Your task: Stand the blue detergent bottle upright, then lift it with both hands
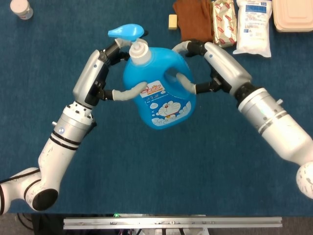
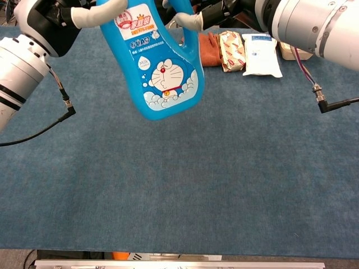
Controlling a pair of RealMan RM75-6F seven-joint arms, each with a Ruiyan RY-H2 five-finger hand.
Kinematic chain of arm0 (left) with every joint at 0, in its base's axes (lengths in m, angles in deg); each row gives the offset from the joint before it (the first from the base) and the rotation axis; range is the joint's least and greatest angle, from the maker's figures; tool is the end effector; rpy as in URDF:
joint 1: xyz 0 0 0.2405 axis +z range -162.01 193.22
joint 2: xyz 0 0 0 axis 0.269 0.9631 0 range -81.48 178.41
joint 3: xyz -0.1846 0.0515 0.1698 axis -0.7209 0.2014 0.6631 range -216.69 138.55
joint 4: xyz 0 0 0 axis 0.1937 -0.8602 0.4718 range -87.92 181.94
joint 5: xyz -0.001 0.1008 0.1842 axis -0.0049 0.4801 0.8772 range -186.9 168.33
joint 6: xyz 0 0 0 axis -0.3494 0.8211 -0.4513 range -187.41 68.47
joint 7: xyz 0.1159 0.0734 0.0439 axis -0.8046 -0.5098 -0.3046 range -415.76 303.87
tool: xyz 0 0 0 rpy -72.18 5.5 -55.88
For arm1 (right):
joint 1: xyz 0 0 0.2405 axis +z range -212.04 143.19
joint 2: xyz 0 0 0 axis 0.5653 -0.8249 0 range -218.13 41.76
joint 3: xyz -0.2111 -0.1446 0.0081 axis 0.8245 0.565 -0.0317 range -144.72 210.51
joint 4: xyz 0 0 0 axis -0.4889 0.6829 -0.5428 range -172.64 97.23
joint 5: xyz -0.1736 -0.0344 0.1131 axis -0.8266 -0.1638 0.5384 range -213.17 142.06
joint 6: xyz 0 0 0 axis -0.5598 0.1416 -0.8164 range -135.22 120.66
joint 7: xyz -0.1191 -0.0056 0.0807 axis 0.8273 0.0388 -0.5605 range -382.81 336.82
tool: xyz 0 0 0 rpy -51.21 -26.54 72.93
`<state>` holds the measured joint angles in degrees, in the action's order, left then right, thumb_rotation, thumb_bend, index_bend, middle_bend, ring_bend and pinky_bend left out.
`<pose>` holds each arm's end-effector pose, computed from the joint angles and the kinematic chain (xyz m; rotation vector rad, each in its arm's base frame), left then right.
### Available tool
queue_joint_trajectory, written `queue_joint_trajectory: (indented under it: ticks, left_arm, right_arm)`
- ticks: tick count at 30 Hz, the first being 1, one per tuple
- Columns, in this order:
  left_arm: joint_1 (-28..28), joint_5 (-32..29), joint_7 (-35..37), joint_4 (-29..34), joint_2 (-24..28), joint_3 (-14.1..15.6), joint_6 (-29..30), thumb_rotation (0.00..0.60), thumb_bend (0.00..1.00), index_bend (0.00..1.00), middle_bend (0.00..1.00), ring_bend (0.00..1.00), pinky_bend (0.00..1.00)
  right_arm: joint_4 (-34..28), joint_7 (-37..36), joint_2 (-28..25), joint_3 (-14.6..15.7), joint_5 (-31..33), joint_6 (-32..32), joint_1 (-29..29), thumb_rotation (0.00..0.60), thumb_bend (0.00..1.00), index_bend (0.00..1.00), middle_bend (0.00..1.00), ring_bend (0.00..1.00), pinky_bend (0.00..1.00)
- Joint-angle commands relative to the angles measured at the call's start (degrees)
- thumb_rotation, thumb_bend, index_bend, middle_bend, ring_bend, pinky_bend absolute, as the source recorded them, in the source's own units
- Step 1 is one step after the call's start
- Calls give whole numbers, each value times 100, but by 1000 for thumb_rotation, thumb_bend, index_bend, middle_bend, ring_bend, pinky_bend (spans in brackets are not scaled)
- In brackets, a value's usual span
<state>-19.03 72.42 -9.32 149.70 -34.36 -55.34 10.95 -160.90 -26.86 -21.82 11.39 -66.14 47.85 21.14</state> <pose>-0.0857 0.3031 0.0611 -1.2411 -1.8833 -2.0936 -0.0153 -0.3158 0.0773 1.5856 -1.8403 1.3308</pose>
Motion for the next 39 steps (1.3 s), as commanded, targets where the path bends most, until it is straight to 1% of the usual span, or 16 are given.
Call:
queue_joint_trajectory:
  ticks: [1, 4, 6, 9, 11, 18, 22, 28, 33, 39]
  left_arm:
    - [-8, -15, 10, -14, 0, -10, -18, 600, 246, 386, 191, 158, 506]
    - [-12, -22, 13, -27, 8, -15, -34, 600, 246, 385, 190, 156, 497]
    - [-23, -45, 22, -30, 18, -27, -66, 600, 246, 382, 189, 154, 492]
    - [-30, -35, 46, -40, 33, -19, -97, 600, 246, 380, 188, 153, 491]
    - [-28, -24, 66, -37, 45, -7, -111, 600, 246, 378, 186, 152, 491]
    - [-35, -11, 114, -22, 69, 10, -157, 600, 246, 369, 180, 150, 485]
    - [-29, 12, 166, -13, 122, 30, -188, 600, 246, 348, 173, 141, 470]
    - [-49, 27, 279, -19, 236, 39, -288, 600, 246, 246, 142, 115, 400]
    - [-55, 61, 437, 21, 365, 67, -378, 600, 246, 159, 99, 88, 358]
    - [-65, 58, 609, 46, 514, 83, -483, 600, 246, 83, 52, 39, 307]
  right_arm:
    - [44, -5, 56, -7, -4, 24, -5, 600, 499, 430, 348, 183, 275]
    - [89, 27, 111, 9, -21, 49, -11, 600, 519, 435, 375, 228, 321]
    - [117, 43, 138, 10, -9, 47, -9, 600, 534, 445, 410, 279, 367]
    - [165, 70, 197, 0, -10, 85, -4, 600, 550, 451, 442, 326, 393]
    - [185, 81, 234, -14, -25, 109, -6, 600, 559, 455, 463, 359, 437]
    - [186, 149, 343, -26, -73, 183, -12, 600, 580, 472, 498, 412, 530]
    - [201, 197, 380, -5, -83, 225, -36, 600, 583, 487, 513, 437, 558]
    - [225, 237, 376, -6, -131, 240, -86, 600, 587, 524, 526, 468, 563]
    - [249, 275, 403, 10, -187, 277, -129, 600, 588, 592, 532, 477, 596]
    - [304, 268, 408, 16, -293, 273, -204, 600, 588, 596, 532, 477, 596]
